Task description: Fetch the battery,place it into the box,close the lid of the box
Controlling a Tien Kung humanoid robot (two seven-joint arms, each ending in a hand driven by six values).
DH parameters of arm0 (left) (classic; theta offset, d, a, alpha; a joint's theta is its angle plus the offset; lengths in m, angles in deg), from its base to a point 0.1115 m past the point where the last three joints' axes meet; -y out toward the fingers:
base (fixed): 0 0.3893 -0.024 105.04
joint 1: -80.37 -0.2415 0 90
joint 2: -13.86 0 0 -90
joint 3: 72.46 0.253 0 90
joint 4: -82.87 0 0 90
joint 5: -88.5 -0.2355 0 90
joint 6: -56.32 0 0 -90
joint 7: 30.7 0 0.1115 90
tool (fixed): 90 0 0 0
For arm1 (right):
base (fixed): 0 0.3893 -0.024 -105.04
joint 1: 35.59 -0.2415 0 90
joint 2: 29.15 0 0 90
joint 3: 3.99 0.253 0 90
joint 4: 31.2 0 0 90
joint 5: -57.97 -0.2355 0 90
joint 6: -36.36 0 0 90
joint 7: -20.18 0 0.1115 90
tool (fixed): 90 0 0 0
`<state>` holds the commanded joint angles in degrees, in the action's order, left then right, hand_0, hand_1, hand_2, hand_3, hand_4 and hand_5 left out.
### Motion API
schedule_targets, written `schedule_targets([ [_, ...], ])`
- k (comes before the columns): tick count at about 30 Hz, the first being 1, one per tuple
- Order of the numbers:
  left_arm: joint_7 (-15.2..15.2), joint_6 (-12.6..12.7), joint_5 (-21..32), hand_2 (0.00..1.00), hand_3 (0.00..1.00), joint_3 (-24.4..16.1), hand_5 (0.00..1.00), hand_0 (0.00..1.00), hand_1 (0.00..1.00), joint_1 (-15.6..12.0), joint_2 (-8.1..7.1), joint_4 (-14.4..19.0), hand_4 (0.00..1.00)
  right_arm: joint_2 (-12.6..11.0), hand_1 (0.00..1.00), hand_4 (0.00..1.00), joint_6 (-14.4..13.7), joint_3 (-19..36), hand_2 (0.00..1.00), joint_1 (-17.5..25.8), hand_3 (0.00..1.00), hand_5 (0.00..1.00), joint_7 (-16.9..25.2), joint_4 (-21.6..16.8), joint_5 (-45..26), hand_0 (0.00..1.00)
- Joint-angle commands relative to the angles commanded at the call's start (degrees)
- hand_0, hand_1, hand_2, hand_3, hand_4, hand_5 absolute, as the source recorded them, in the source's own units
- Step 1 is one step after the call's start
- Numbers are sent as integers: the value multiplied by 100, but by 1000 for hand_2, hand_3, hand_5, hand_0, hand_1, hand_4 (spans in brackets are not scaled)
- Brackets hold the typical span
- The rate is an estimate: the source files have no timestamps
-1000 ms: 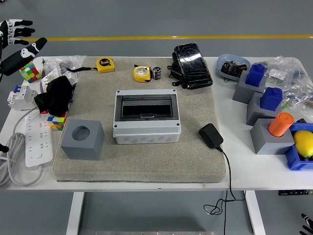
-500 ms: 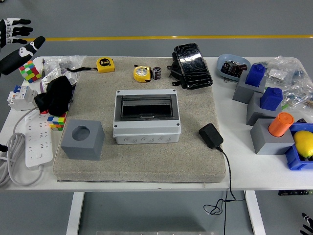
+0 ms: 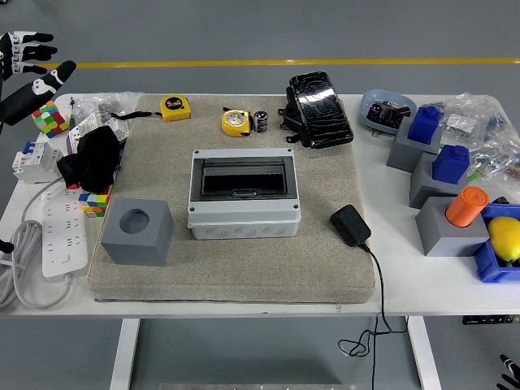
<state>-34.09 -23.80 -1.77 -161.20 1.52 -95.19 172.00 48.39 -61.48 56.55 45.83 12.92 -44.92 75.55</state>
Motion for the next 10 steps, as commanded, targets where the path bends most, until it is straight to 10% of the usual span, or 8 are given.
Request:
schedule_targets([
  [10, -6, -4, -2, 650, 694, -18, 650, 524, 659, -12, 11, -19, 998, 11, 656, 951, 6, 15, 648, 1, 541, 458, 9, -7, -1, 630],
])
